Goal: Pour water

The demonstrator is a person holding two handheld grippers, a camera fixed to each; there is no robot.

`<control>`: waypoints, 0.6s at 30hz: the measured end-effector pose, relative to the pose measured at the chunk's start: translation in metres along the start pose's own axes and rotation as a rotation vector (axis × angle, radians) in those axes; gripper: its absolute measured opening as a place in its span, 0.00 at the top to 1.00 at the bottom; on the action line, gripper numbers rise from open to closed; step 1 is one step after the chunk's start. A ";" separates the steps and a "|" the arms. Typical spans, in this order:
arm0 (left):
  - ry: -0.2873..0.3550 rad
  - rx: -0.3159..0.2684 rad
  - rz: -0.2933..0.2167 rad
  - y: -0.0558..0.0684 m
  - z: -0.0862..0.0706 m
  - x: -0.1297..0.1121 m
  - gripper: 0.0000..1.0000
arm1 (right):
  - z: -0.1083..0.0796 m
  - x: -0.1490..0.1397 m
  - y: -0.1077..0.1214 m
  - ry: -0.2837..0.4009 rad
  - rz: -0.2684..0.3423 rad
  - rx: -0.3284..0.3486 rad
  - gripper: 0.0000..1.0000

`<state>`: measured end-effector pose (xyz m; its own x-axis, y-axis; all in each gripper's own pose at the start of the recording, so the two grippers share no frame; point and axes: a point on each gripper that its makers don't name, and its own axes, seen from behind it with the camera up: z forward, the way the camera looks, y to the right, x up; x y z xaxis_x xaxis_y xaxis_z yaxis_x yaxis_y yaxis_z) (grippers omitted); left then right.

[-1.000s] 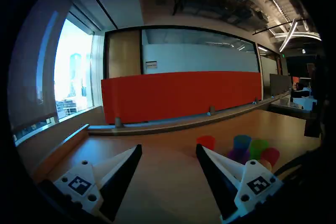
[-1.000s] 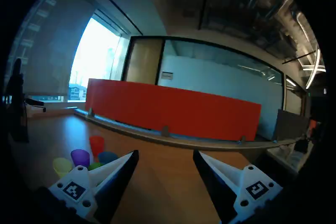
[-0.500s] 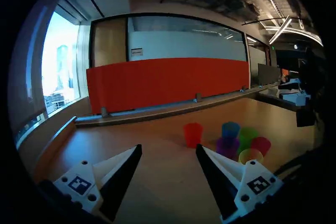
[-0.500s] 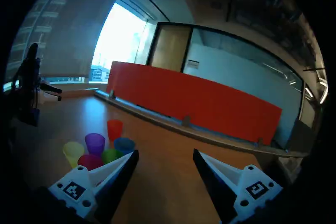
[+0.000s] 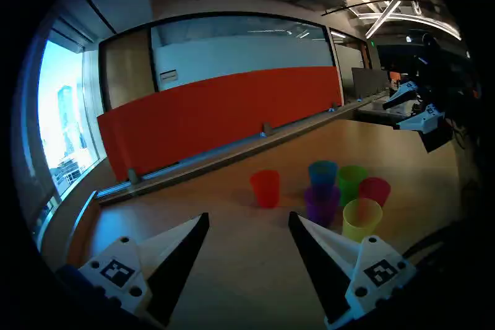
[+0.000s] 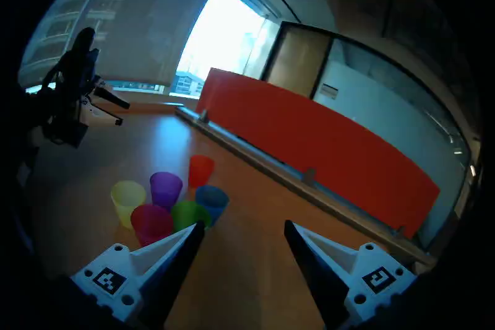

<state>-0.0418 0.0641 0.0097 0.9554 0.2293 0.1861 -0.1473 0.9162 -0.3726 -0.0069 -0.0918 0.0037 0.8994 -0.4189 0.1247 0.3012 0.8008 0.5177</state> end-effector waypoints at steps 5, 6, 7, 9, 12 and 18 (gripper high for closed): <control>-0.022 -0.039 0.034 0.007 0.006 0.000 0.04 | 0.009 -0.007 -0.011 -0.033 -0.026 0.069 0.00; -0.022 -0.046 0.036 0.008 0.007 0.000 0.04 | 0.011 -0.009 -0.014 -0.041 -0.027 0.085 0.00; -0.022 -0.053 0.037 0.009 0.008 0.000 0.04 | 0.012 -0.011 -0.016 -0.048 -0.027 0.099 0.00; -0.022 -0.067 0.034 0.011 0.010 0.000 0.04 | 0.016 -0.015 -0.020 -0.063 -0.026 0.127 0.00; -0.026 -0.088 0.021 0.014 0.015 -0.001 0.04 | 0.021 -0.021 -0.025 -0.085 -0.021 0.163 0.00; -0.051 -0.124 0.001 0.021 0.023 -0.009 0.04 | 0.032 -0.036 -0.036 -0.128 -0.021 0.233 0.00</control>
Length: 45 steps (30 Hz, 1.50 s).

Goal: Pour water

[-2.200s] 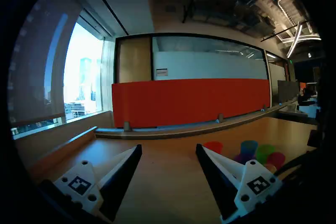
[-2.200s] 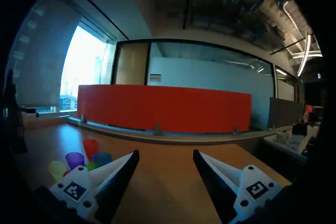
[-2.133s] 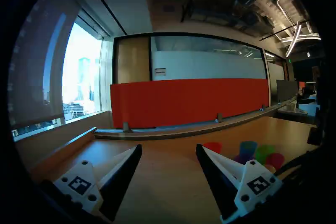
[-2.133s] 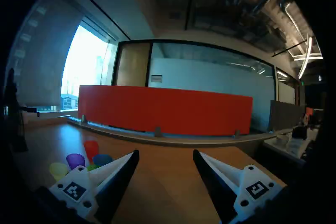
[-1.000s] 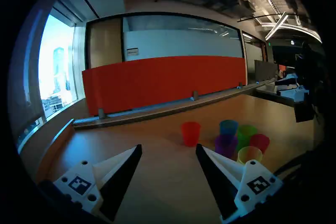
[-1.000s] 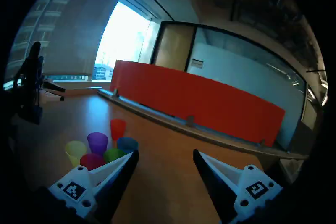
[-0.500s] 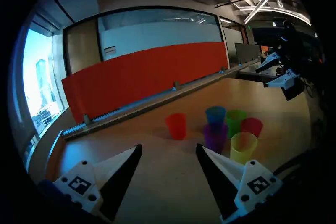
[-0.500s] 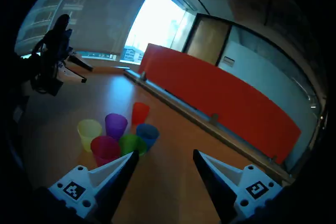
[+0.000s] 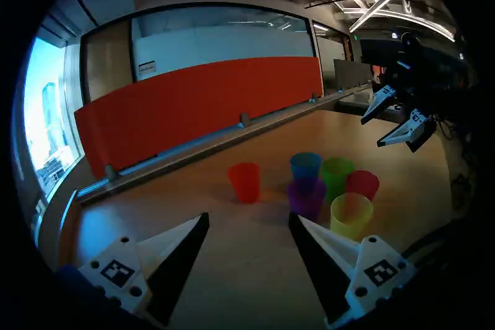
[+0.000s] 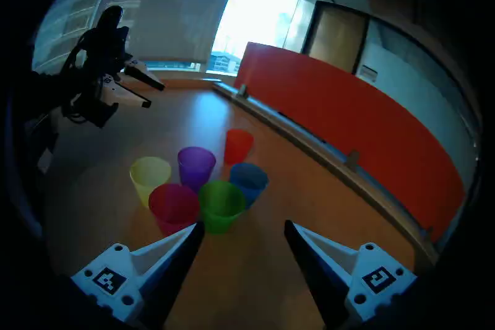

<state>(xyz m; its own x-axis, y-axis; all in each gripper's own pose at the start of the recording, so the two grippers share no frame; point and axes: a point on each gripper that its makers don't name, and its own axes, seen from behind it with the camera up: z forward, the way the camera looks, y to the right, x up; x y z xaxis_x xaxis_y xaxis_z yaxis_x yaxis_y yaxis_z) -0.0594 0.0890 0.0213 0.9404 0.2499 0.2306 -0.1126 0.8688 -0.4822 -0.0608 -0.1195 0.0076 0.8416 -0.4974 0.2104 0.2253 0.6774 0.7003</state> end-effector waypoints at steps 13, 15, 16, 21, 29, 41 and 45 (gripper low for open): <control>-0.044 -0.035 -0.028 0.001 0.013 -0.015 0.04 | 0.035 -0.023 -0.009 -0.066 0.004 0.097 0.00; -0.049 -0.038 -0.030 0.001 0.015 -0.017 0.04 | 0.040 -0.024 -0.010 -0.068 0.009 0.108 0.00; -0.051 -0.040 -0.032 0.001 0.016 -0.018 0.04 | 0.042 -0.025 -0.010 -0.070 0.010 0.112 0.00; -0.056 -0.041 -0.034 0.000 0.018 -0.020 0.04 | 0.053 -0.027 -0.012 -0.078 0.013 0.130 0.00; -0.054 -0.034 -0.025 -0.002 0.020 -0.018 0.05 | 0.072 -0.029 -0.021 -0.098 0.008 0.163 0.00; -0.045 -0.034 -0.020 -0.002 0.018 -0.014 0.04 | 0.093 -0.023 -0.030 -0.099 0.014 0.187 0.00; -0.046 -0.033 -0.020 -0.002 0.018 -0.015 0.04 | 0.098 -0.023 -0.032 -0.105 0.012 0.190 0.00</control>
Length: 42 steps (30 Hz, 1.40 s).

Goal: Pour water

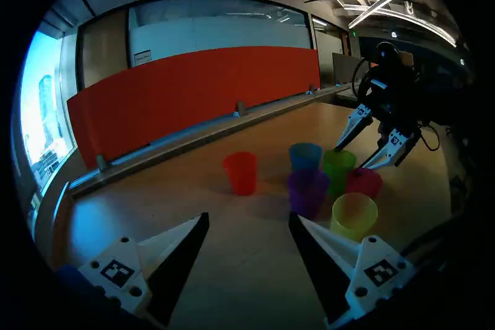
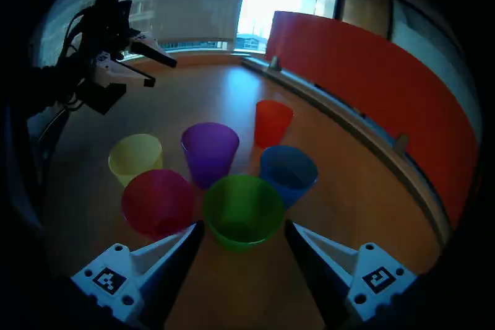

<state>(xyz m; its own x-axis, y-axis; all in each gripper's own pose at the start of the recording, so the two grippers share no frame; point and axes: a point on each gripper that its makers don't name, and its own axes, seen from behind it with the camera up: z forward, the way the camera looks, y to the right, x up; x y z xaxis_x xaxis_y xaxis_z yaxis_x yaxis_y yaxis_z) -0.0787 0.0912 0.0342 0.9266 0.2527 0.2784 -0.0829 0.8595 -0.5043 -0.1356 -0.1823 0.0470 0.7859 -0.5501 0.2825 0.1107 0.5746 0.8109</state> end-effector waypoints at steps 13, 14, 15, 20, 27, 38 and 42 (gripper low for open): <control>0.003 0.010 0.000 -0.002 -0.004 -0.001 0.04 | 0.015 0.003 -0.004 -0.015 0.012 0.018 0.00; 0.003 0.010 0.001 -0.002 -0.004 -0.001 0.04 | 0.016 0.003 -0.004 -0.015 0.012 0.019 0.00; 0.004 0.010 0.002 -0.002 -0.004 0.000 0.04 | 0.017 0.003 -0.004 -0.016 0.013 0.018 0.00; 0.008 0.012 0.007 -0.002 -0.005 0.000 0.05 | 0.020 0.002 -0.003 -0.019 0.022 0.009 0.00; 0.008 0.013 0.005 -0.003 -0.005 -0.001 0.04 | 0.022 0.002 -0.004 -0.016 0.044 0.009 0.08; 0.009 0.019 0.013 -0.002 -0.006 -0.001 0.04 | 0.017 0.005 -0.003 0.021 0.066 -0.008 0.09; 0.013 0.022 0.013 -0.002 -0.008 0.001 0.04 | 0.012 0.009 -0.003 0.043 0.071 -0.013 0.09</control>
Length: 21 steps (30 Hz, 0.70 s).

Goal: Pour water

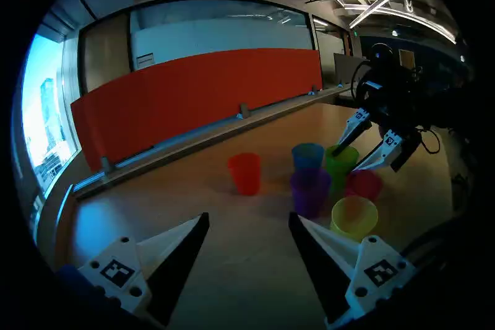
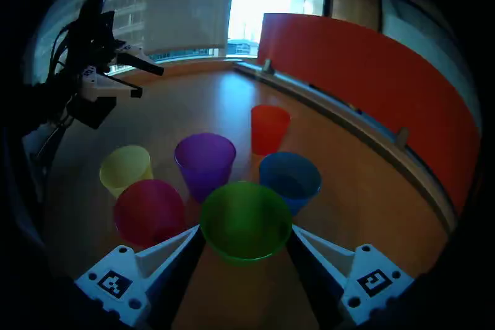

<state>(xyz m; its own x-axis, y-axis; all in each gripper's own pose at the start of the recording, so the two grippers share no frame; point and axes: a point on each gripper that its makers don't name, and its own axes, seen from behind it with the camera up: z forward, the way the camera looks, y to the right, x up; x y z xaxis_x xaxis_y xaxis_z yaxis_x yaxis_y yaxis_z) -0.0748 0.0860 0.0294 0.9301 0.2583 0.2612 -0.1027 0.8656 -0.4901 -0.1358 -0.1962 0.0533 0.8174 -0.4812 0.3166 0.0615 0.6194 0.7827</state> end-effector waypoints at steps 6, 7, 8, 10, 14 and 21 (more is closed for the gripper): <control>0.008 0.004 0.004 0.001 -0.003 0.004 0.04 | -0.012 0.011 -0.001 0.047 0.013 -0.016 0.09; 0.010 0.004 0.005 0.002 -0.004 0.006 0.04 | -0.015 0.013 -0.001 0.057 0.017 -0.020 0.09; 0.011 0.004 0.006 0.002 -0.004 0.007 0.04 | -0.017 0.016 -0.001 0.066 0.020 -0.024 0.09; 0.015 0.004 0.007 0.003 -0.005 0.008 0.05 | -0.023 0.021 -0.003 0.088 0.029 -0.031 0.09; 0.018 0.005 0.008 0.005 -0.007 0.010 0.04 | -0.035 0.033 -0.005 0.135 0.045 -0.046 0.09; 0.029 0.007 0.009 0.006 -0.010 0.013 0.04 | -0.060 0.051 -0.009 0.213 0.058 -0.081 0.09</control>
<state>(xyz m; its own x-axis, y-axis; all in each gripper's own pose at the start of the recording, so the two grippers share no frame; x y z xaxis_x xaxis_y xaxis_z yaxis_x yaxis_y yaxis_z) -0.0595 0.0909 0.0215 0.9388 0.2540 0.2328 -0.1137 0.8663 -0.4863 -0.0599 -0.1890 0.0307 0.9229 -0.3066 0.2328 0.0496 0.6944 0.7179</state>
